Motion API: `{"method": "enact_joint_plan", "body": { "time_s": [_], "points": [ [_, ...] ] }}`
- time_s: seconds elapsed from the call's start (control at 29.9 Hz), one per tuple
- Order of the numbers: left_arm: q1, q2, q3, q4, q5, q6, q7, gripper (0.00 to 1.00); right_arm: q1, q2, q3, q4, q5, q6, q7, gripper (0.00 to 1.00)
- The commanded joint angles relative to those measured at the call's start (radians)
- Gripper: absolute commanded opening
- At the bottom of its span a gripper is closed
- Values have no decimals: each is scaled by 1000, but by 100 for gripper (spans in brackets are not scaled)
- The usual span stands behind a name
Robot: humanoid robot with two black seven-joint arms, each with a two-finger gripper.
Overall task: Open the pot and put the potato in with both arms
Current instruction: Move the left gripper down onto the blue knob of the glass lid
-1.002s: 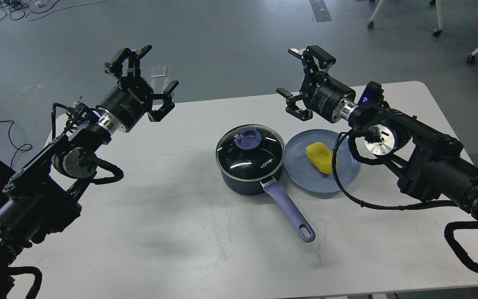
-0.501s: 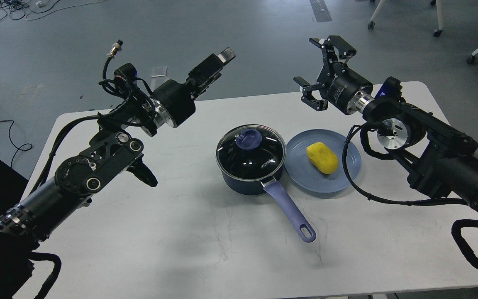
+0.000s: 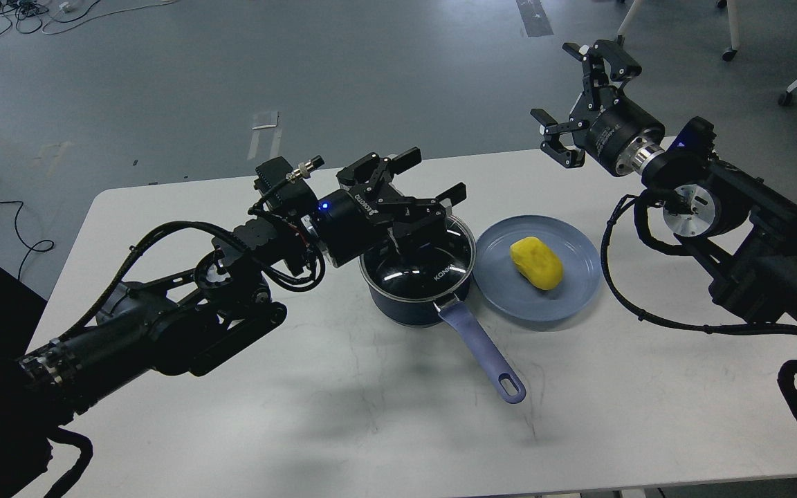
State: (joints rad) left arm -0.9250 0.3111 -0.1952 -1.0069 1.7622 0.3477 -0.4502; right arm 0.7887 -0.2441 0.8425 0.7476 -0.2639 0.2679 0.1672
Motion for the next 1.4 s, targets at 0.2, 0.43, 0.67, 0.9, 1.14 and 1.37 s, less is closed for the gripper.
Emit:
{"method": "enact_joint_plan", "body": {
  "time_s": [0.2, 0.43, 0.67, 0.9, 1.14, 1.37],
  "points": [
    [-11, -9, 37, 22, 226, 86, -2, 97, 0, 0, 9, -2, 0, -7, 0, 100],
    [-14, -7, 39, 27, 226, 86, -2, 97, 0, 2, 9, -2, 0, -10, 0, 100],
    [-15, -13, 37, 57, 224, 86, -2, 97, 0, 0, 9, -4, -1, -10, 2, 100],
    [-14, -27, 39, 64, 227, 88, -4, 97, 0, 0, 9, -4, -1, -10, 2, 100],
    [-11, -38, 51, 64, 234, 88, -25, 97, 0, 0, 9, -7, -1, -10, 0, 100],
    [0, -44, 59, 70, 234, 88, -25, 97, 1, -3, 9, -10, -1, -10, 0, 100]
  ]
}}
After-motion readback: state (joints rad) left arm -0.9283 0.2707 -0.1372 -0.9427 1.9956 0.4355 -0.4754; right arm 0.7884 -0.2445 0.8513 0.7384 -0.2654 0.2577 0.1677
